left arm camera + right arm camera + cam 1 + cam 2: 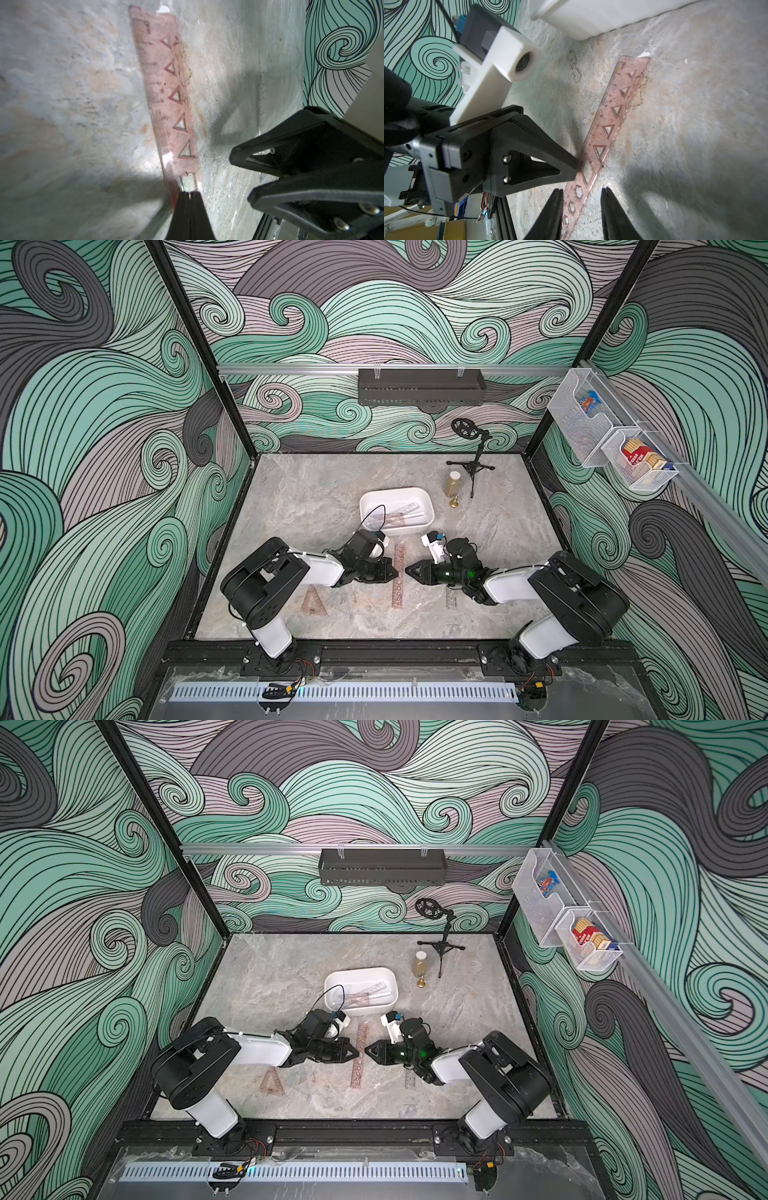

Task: Put the scattered rulers into the storage box
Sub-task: Pick up the ruler from the center of the board.

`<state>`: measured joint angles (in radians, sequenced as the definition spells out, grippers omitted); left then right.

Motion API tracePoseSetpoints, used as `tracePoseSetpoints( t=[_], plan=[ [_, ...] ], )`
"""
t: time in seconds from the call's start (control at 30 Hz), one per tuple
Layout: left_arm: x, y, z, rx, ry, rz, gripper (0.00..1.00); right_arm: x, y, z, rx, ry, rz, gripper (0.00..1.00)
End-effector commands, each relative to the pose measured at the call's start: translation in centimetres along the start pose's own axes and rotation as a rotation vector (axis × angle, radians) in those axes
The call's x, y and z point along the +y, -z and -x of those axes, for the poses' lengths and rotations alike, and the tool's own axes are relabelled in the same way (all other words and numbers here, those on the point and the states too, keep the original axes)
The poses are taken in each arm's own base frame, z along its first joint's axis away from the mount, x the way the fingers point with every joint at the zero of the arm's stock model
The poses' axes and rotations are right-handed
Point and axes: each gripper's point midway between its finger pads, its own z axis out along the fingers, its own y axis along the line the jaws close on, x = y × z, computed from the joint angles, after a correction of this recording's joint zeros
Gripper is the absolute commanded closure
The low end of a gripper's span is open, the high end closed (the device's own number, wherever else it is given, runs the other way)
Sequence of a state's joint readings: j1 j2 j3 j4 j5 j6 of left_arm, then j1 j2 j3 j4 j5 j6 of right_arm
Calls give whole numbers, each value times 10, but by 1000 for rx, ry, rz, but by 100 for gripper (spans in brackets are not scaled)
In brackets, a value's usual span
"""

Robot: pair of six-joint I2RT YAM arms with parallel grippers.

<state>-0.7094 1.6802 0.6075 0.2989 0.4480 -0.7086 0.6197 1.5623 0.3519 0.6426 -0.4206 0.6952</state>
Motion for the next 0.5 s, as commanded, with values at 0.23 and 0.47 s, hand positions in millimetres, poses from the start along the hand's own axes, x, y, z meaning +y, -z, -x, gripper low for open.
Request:
tracePoseSetpoints(
  t=[0.23, 0.47],
  plan=[
    [28, 4, -8, 21, 14, 164, 100, 3, -5, -1, 19, 5, -9, 65],
    [27, 3, -11, 22, 15, 147, 100, 5, -9, -4, 34, 2, -3, 65]
  ],
)
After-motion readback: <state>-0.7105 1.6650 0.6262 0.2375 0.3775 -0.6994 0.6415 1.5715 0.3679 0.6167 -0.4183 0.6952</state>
